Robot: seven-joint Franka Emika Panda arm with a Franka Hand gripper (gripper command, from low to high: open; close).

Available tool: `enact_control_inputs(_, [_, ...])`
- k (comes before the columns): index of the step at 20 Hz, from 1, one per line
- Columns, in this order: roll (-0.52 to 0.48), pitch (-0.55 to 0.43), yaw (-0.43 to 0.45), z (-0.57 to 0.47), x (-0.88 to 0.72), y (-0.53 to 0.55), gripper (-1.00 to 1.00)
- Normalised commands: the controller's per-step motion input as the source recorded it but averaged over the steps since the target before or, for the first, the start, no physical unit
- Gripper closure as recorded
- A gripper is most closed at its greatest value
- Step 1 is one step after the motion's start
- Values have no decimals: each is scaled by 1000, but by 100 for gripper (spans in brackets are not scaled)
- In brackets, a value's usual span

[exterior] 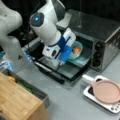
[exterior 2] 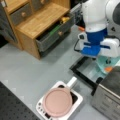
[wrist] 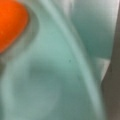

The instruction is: Open the microwave oven door. Pull out the microwave oven tray. Pick up the bowl. Place the bowl on the microwave tray.

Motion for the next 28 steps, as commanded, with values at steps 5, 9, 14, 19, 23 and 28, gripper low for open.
enact_control_inputs(5, [93,-42,-130,88,-279,65,-100])
enact_control_inputs(9, [11,78,-62,187,-154,-75,-100])
enact_control_inputs(14, [-76,137,29,271,141,-224,-100])
enact_control_inputs(19, [-64,200,145,248,280,-228,-100])
enact_control_inputs(23, [74,253,279,176,292,-203,-100])
enact_control_inputs(28, [175,222,397,118,361,-278,-100])
